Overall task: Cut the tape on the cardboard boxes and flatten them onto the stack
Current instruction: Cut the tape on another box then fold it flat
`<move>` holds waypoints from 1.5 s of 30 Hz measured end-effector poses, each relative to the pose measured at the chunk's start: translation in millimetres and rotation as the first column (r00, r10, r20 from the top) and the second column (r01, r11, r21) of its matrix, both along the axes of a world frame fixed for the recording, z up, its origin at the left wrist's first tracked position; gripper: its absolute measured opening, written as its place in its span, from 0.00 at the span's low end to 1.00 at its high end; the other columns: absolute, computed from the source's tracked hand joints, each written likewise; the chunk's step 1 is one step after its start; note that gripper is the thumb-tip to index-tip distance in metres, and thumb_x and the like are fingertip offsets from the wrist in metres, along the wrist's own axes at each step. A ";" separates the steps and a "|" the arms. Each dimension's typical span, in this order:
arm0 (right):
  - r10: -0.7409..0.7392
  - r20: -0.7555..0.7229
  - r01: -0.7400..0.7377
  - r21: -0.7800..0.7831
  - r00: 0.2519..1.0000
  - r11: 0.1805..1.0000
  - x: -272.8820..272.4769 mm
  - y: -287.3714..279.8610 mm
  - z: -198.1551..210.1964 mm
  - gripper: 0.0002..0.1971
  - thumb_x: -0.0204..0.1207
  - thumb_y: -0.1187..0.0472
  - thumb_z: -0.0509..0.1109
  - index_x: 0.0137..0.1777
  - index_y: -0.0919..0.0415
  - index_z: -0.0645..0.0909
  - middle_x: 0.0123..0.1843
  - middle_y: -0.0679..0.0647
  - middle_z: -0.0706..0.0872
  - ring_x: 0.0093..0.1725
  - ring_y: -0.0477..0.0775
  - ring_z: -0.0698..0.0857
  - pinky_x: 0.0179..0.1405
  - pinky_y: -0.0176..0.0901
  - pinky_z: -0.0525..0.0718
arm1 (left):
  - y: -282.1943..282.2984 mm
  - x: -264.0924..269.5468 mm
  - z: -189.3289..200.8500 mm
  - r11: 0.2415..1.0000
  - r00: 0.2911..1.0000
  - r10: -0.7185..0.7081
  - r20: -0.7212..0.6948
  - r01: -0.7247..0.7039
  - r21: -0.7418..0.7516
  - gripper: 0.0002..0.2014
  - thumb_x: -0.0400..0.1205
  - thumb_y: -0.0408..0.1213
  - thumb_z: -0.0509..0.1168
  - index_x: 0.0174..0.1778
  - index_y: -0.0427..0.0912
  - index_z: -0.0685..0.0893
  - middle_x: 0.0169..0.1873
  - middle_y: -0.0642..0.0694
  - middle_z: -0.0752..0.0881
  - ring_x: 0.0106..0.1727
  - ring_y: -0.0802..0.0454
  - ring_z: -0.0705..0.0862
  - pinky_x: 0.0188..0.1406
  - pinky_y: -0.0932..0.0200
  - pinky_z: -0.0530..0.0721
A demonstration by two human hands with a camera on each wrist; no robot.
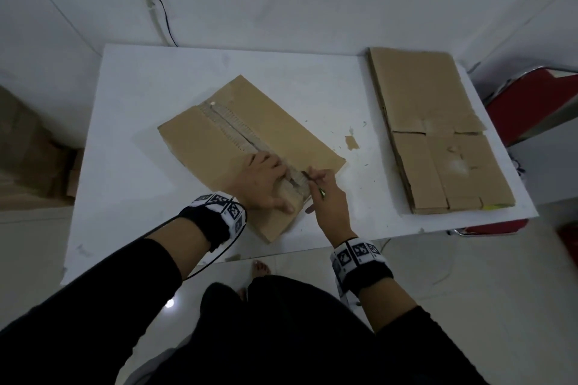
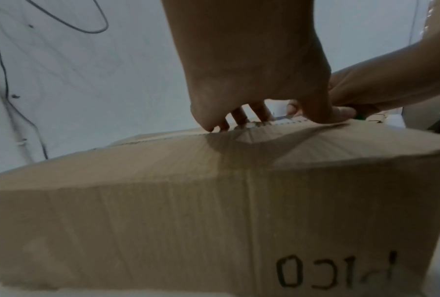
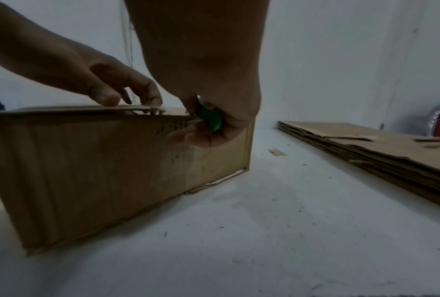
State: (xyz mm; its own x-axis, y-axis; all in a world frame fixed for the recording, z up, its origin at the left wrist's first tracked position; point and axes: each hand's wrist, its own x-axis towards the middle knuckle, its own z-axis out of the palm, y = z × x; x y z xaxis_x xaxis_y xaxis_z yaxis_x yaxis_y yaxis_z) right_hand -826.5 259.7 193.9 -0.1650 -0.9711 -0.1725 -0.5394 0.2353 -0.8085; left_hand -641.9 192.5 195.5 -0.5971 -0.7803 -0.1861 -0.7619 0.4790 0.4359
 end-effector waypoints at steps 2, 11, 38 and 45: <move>-0.054 0.144 0.051 0.020 0.988 0.998 -3.7 0.9 4.9 0.04 0.88 0.57 0.61 0.56 0.57 0.72 0.60 0.47 0.87 0.35 0.56 0.89 0.22 0.35 0.79 | 1.4 -8.1 2.9 0.998 1.000 -0.025 0.014 0.024 0.056 0.37 0.61 0.72 0.68 0.64 0.57 0.80 0.57 0.52 0.71 0.67 0.49 0.63 0.69 0.50 0.56; -0.104 0.239 0.087 0.083 0.966 0.993 -18.9 24.8 1.8 0.06 0.82 0.62 0.70 0.44 0.62 0.80 0.40 0.54 0.89 0.19 0.53 0.76 0.18 0.39 0.74 | 13.7 -17.1 -3.7 0.990 0.991 0.107 -0.078 -0.099 0.101 0.27 0.64 0.56 0.78 0.59 0.56 0.86 0.57 0.50 0.72 0.66 0.48 0.65 0.64 0.55 0.53; -0.217 0.268 0.170 0.190 0.939 0.967 -36.6 46.3 0.6 0.07 0.84 0.60 0.66 0.53 0.64 0.79 0.43 0.59 0.90 0.26 0.49 0.76 0.25 0.35 0.74 | 53.6 -45.4 -30.2 0.695 0.630 0.707 -0.321 -0.537 0.477 0.14 0.81 0.45 0.68 0.59 0.43 0.88 0.59 0.46 0.79 0.56 0.48 0.81 0.64 0.50 0.78; -0.066 0.237 0.061 0.031 0.969 0.998 -17.4 57.0 1.3 0.07 0.81 0.56 0.72 0.53 0.59 0.79 0.42 0.54 0.90 0.44 0.45 0.89 0.37 0.32 0.80 | 52.2 -44.1 -30.9 0.659 0.479 0.742 -0.468 -0.394 0.641 0.10 0.82 0.42 0.64 0.55 0.51 0.90 0.50 0.59 0.88 0.54 0.56 0.86 0.63 0.55 0.80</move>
